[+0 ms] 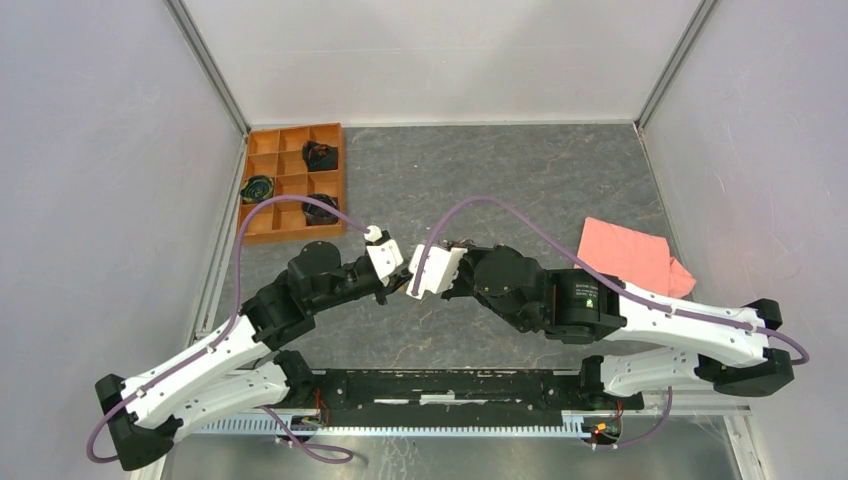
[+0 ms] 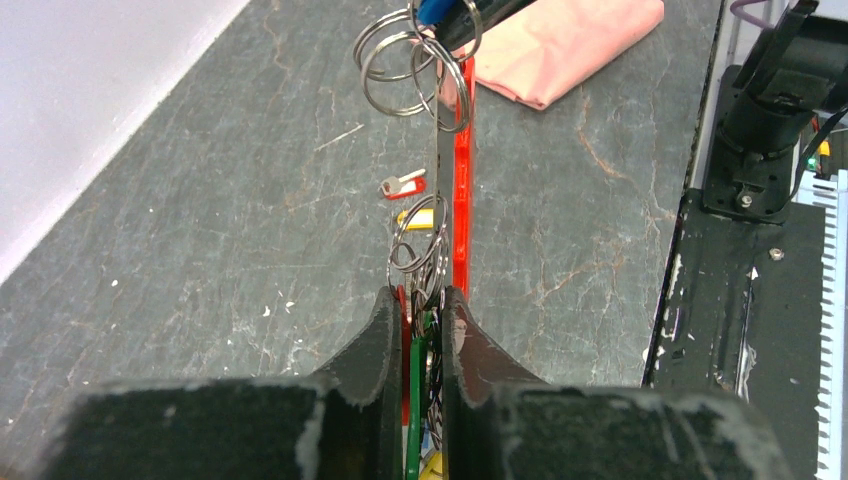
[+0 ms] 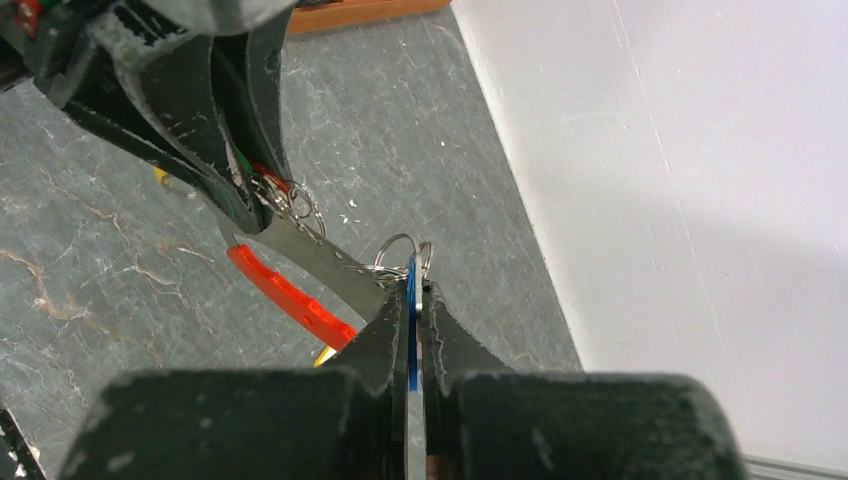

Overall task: Remove the keys from the keyring
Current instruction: Remove the key from the keyring.

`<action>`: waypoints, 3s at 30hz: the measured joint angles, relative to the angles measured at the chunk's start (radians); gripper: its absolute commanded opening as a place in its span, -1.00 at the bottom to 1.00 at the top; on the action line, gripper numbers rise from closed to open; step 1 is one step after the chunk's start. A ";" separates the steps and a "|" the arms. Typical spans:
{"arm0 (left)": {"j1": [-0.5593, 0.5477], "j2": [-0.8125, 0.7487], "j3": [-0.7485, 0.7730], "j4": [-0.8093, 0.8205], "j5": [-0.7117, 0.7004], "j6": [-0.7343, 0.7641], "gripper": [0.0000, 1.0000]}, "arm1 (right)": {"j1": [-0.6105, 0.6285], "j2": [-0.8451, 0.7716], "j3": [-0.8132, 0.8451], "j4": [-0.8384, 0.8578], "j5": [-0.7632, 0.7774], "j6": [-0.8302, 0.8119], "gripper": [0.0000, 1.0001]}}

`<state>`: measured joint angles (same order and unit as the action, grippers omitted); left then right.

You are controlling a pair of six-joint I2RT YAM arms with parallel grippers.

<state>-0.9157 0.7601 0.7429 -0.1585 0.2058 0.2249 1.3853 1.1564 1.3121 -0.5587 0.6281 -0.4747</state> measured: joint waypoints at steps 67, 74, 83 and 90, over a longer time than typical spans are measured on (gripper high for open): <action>-0.068 0.240 0.061 -0.317 0.423 -0.077 -0.96 | -0.036 -0.282 -0.451 0.079 -0.513 -0.115 -1.00; -0.071 0.225 0.062 -0.322 0.422 -0.077 -0.96 | 0.054 -0.245 -0.399 0.027 -0.398 -0.130 -1.00; -0.073 0.208 0.062 -0.326 0.387 -0.077 -0.96 | 0.104 -0.219 -0.358 -0.026 -0.301 -0.134 -1.00; -0.074 0.197 0.064 -0.326 0.367 -0.077 -0.96 | 0.134 -0.209 -0.327 -0.071 -0.279 -0.133 -1.00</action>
<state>-0.9901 0.9573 0.8070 -0.4847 0.5732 0.1478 1.5188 0.9478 0.9855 -0.6300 0.3492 -0.6075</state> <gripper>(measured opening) 0.147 0.032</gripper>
